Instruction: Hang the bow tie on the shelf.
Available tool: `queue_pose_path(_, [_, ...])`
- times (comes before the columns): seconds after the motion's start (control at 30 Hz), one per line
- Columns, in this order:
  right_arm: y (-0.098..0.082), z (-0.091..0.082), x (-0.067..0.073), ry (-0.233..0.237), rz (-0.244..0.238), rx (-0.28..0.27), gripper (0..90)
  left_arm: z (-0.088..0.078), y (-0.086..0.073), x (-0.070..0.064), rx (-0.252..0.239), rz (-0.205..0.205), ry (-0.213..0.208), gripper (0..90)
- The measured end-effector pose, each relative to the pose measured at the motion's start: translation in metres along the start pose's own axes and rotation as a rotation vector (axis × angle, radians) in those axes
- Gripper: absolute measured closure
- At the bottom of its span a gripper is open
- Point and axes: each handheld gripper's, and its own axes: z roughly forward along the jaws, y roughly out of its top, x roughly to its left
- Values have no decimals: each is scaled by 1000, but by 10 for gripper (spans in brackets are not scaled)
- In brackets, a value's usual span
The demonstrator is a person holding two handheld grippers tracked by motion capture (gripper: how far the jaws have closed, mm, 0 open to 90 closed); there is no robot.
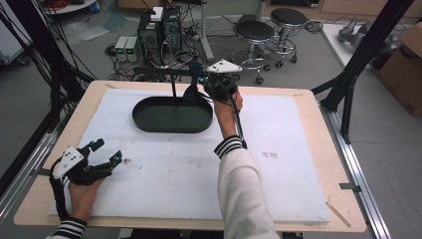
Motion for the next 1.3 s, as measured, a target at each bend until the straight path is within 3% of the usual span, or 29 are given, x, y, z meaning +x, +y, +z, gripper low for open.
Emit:
queue_pose_path(0.17, [6,10,3,-16,-39,0,856,0,0,0,3,2,0,177])
queue_pose_path(0.43, [4,18,-5,-50,-20,12,855,0,0,0,1,3,-1,177])
queue_pose_path(0.57, [5,19,-8,-70,-30,2,854,0,0,0,1,4,-1,177])
queue_pose_path(0.97, [-1,22,-15,-109,-69,45,843,0,0,0,-2,3,-2,177])
queue_pose_path(1.3, [-13,19,-19,-123,-61,74,829,0,0,0,0,6,-4,177])
